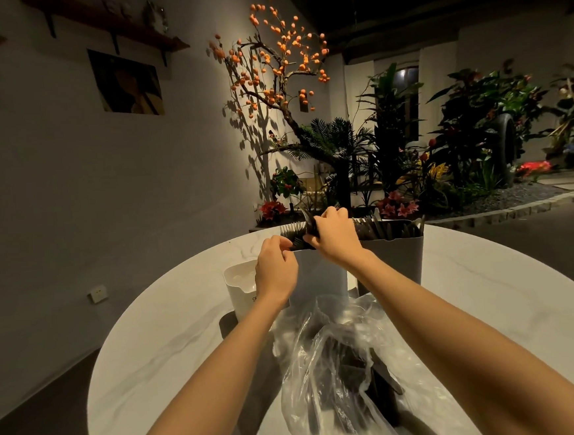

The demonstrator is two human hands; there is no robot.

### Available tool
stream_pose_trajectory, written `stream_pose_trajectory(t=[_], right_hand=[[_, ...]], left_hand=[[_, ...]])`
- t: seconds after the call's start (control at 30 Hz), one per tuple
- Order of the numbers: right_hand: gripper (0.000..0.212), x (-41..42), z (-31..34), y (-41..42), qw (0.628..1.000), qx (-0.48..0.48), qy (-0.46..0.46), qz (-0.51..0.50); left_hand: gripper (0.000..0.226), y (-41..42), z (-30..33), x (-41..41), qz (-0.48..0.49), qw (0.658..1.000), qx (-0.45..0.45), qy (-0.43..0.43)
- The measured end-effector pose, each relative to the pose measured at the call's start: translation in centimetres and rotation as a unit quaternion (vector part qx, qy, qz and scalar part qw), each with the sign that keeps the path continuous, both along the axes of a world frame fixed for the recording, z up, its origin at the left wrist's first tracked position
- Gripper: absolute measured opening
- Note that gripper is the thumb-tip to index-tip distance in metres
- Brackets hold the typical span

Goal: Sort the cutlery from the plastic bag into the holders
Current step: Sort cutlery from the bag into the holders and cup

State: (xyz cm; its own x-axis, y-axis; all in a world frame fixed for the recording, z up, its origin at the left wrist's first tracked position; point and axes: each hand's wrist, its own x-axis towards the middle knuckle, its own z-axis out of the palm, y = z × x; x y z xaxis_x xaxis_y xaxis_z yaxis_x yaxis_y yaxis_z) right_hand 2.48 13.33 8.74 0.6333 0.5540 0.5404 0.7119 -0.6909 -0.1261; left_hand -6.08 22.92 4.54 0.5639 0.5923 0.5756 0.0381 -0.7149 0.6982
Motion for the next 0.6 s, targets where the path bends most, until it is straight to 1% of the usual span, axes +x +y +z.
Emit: stream_pose_trajectory(t=[0.07, 0.13, 0.27, 0.3, 0.33, 0.37, 0.43, 0.53, 0.6], right_hand=[[0.038, 0.1, -0.1, 0.0, 1.0, -0.004, -0.002, -0.008], [0.048, 0.0, -0.1, 0.1, 1.0, -0.004, -0.013, -0.012], [0.093, -0.2, 0.0, 0.1, 0.999, 0.041, -0.013, 0.006], [0.1, -0.3, 0.0, 0.1, 0.999, 0.038, -0.029, 0.009], [0.103, -0.3, 0.0, 0.0, 0.998, 0.03, -0.053, 0.014], [0.101, -0.3, 0.0, -0.1, 0.997, 0.018, -0.078, 0.021], [0.086, 0.1, -0.1, -0.5, 0.993, -0.016, -0.113, 0.042], [0.055, 0.8, -0.2, -0.9, 0.99, -0.063, -0.111, 0.055], [0.044, 0.9, -0.2, -0.9, 0.992, -0.054, -0.098, 0.062]], left_hand=[[0.022, 0.1, 0.0, 0.1, 0.008, 1.0, -0.001, 0.007], [0.021, 0.2, 0.1, 0.1, 0.017, 1.0, 0.0, 0.019], [0.02, 0.2, 0.2, 0.1, 0.022, 0.999, 0.0, 0.026], [0.02, 0.2, 0.2, 0.1, 0.022, 0.999, 0.0, 0.027], [0.019, 0.2, 0.2, 0.1, 0.023, 0.999, 0.002, 0.027], [0.018, 0.3, 0.2, 0.1, 0.022, 0.999, 0.003, 0.028], [0.017, 0.2, 0.2, 0.1, 0.02, 0.999, 0.006, 0.029], [0.017, 0.3, 0.3, 0.1, 0.02, 0.999, 0.01, 0.03], [0.017, 0.3, 0.3, 0.1, 0.019, 0.999, 0.01, 0.032]])
